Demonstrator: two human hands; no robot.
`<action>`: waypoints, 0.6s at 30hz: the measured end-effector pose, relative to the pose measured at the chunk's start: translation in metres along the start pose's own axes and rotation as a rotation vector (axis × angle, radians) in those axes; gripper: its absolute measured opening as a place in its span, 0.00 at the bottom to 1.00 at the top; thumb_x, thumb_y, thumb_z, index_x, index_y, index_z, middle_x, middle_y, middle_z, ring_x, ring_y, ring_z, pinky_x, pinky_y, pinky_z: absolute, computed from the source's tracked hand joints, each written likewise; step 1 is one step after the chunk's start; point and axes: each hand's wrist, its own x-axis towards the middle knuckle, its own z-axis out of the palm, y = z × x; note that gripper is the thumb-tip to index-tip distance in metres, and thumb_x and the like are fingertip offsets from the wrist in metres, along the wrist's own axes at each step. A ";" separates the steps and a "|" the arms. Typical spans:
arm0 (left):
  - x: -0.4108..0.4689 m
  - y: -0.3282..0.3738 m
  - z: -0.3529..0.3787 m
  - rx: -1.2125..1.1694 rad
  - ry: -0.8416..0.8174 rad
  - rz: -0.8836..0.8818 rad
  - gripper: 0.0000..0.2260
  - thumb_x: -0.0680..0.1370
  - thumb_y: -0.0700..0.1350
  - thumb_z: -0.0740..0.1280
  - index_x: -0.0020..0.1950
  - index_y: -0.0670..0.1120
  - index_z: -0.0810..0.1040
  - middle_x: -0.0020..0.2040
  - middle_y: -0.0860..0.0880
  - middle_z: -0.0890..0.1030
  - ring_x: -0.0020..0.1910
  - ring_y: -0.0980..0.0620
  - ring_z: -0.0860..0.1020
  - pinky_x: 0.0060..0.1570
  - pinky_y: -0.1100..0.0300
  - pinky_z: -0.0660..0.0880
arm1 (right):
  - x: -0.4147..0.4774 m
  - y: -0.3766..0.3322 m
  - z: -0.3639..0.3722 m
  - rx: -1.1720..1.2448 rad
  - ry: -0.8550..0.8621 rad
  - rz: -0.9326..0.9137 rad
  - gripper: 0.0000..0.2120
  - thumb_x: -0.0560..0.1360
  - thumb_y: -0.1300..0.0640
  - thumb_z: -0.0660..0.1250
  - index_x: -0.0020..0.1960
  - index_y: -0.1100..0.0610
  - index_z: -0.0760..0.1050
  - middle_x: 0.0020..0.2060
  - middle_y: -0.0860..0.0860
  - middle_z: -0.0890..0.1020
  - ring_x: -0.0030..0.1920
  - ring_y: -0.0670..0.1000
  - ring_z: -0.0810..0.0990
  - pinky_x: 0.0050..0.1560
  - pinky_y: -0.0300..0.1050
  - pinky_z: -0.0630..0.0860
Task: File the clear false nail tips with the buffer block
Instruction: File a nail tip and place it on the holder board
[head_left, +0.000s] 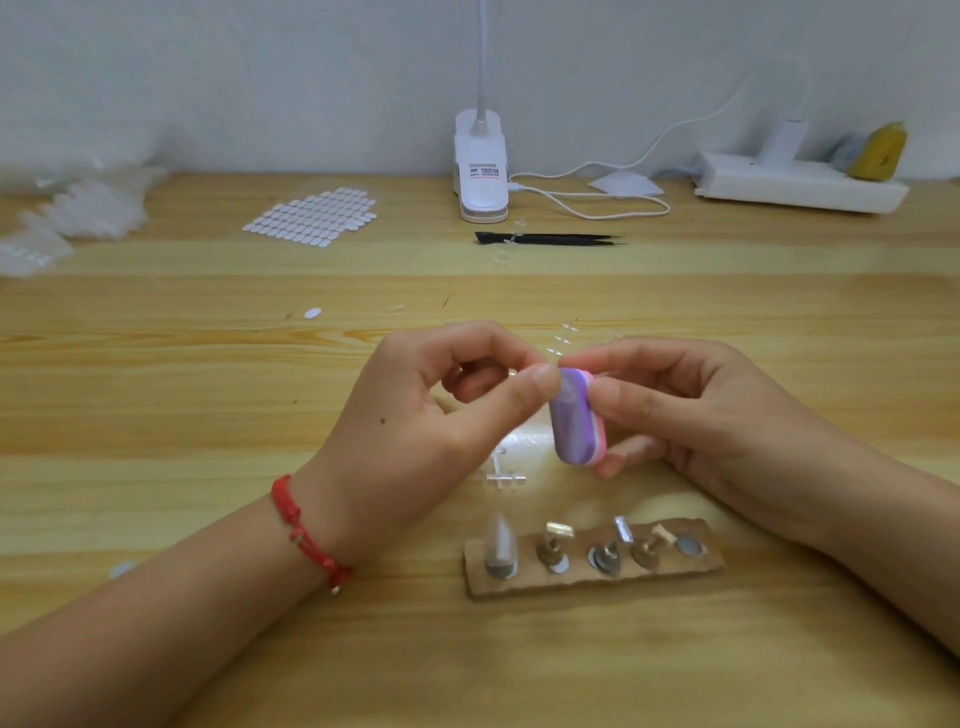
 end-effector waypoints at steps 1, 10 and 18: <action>0.000 0.000 0.000 0.003 -0.019 0.004 0.06 0.71 0.47 0.68 0.35 0.47 0.80 0.29 0.44 0.63 0.31 0.52 0.65 0.36 0.61 0.64 | 0.000 0.001 0.000 0.007 0.015 -0.006 0.13 0.64 0.51 0.73 0.48 0.50 0.86 0.38 0.51 0.86 0.37 0.46 0.84 0.35 0.36 0.79; -0.001 0.001 0.001 0.002 -0.085 0.011 0.06 0.71 0.46 0.68 0.36 0.46 0.81 0.28 0.43 0.63 0.29 0.49 0.64 0.34 0.63 0.64 | 0.000 0.000 0.000 0.009 0.034 -0.013 0.13 0.63 0.51 0.73 0.47 0.49 0.86 0.39 0.51 0.86 0.38 0.46 0.84 0.35 0.36 0.79; 0.000 -0.003 0.000 -0.039 -0.041 -0.041 0.06 0.71 0.47 0.68 0.36 0.46 0.80 0.28 0.45 0.61 0.29 0.53 0.64 0.33 0.63 0.63 | 0.000 0.000 0.001 0.020 0.046 -0.011 0.12 0.62 0.50 0.73 0.45 0.49 0.86 0.37 0.51 0.86 0.36 0.45 0.84 0.34 0.36 0.79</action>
